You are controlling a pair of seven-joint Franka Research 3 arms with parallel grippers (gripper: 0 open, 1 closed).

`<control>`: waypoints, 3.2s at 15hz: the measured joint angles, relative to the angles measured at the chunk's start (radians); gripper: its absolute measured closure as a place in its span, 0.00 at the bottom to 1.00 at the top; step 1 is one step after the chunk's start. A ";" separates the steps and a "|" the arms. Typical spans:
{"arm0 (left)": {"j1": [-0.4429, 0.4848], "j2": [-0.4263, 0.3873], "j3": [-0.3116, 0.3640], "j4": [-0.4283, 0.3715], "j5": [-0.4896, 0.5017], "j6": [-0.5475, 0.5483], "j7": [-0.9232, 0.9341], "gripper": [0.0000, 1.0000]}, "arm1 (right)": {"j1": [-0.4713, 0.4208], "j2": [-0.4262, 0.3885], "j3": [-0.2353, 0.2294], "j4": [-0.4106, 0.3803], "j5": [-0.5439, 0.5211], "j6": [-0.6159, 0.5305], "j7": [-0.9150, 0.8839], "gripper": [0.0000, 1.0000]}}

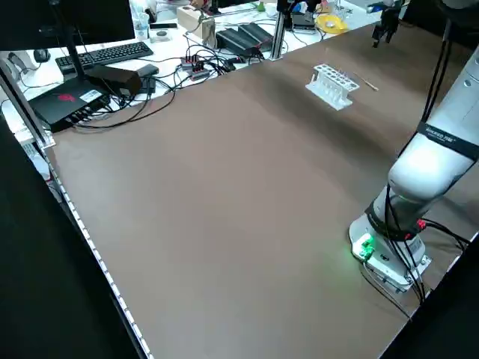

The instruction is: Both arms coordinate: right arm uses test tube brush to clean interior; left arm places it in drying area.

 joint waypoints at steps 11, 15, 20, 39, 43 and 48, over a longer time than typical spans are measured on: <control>-0.018 0.046 -0.010 0.000 -0.028 0.074 0.004 0.00 | 0.012 0.214 -0.005 0.044 0.102 0.241 0.047 0.00; -0.056 0.065 -0.015 0.001 -0.028 0.083 0.005 0.00 | 0.033 0.275 -0.004 0.045 0.108 0.288 0.062 0.07; -0.055 0.060 -0.030 0.026 -0.028 0.083 0.010 0.00 | 0.065 0.294 -0.004 0.046 0.108 0.289 0.067 0.19; -0.041 0.061 -0.032 0.030 -0.028 0.082 0.015 0.00 | 0.061 0.293 -0.016 0.055 0.113 0.283 -0.019 0.98; -0.041 0.061 -0.032 0.029 -0.028 0.082 0.015 0.00 | 0.059 0.290 -0.016 0.068 0.113 0.239 -0.251 0.98; -0.043 0.061 -0.033 0.029 -0.028 0.082 0.015 0.00 | 0.058 0.266 -0.015 0.142 0.117 0.069 -0.493 0.98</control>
